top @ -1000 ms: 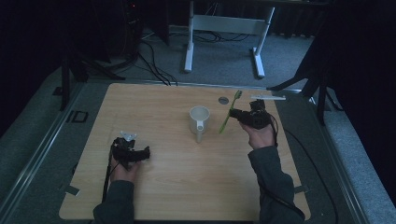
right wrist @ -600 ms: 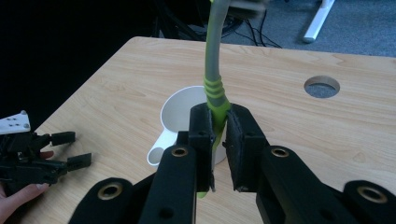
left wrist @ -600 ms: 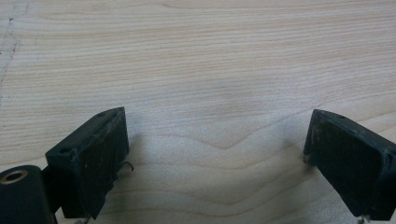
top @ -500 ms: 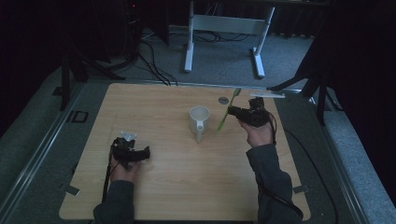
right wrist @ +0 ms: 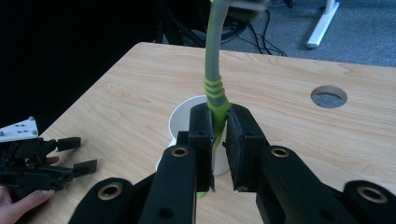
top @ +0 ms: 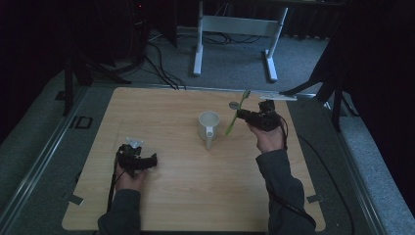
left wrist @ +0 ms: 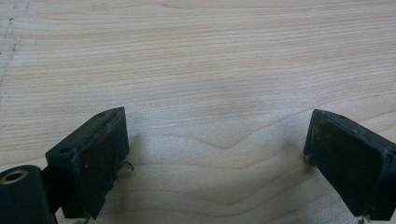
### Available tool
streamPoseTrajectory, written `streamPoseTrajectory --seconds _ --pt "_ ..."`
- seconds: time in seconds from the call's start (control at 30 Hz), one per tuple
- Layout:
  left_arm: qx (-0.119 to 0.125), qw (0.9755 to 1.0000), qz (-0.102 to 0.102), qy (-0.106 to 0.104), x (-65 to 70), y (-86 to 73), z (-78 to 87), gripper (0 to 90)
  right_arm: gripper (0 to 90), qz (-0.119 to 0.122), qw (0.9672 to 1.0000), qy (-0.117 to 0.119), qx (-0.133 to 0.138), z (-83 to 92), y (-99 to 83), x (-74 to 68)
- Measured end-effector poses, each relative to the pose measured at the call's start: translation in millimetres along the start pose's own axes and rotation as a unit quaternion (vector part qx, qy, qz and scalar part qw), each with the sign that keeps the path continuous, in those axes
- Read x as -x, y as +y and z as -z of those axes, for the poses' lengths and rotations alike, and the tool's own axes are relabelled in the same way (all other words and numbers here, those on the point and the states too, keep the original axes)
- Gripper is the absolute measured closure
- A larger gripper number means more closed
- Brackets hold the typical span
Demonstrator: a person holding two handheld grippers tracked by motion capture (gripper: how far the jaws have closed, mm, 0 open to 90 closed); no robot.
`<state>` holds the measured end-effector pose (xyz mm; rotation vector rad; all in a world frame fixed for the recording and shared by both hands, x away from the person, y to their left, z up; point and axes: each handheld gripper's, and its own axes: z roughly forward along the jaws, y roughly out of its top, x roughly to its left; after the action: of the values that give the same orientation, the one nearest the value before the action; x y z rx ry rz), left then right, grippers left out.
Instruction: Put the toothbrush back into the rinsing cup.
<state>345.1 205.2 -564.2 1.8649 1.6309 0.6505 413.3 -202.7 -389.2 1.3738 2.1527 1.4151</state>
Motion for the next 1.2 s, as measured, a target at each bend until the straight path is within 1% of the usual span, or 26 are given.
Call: streamPoseTrajectory --seconds 0.5,1.2 --pt "-0.001 1.0000 -0.001 0.000 -0.1 0.0 0.1 7.0 80.9 0.007 0.9999 0.008 0.003 -2.8 6.6 -8.6" --pt "-0.001 1.0000 0.000 0.000 0.0 0.0 0.1 7.0 80.9 0.013 0.9997 0.018 0.002 -10.2 9.1 -18.6"
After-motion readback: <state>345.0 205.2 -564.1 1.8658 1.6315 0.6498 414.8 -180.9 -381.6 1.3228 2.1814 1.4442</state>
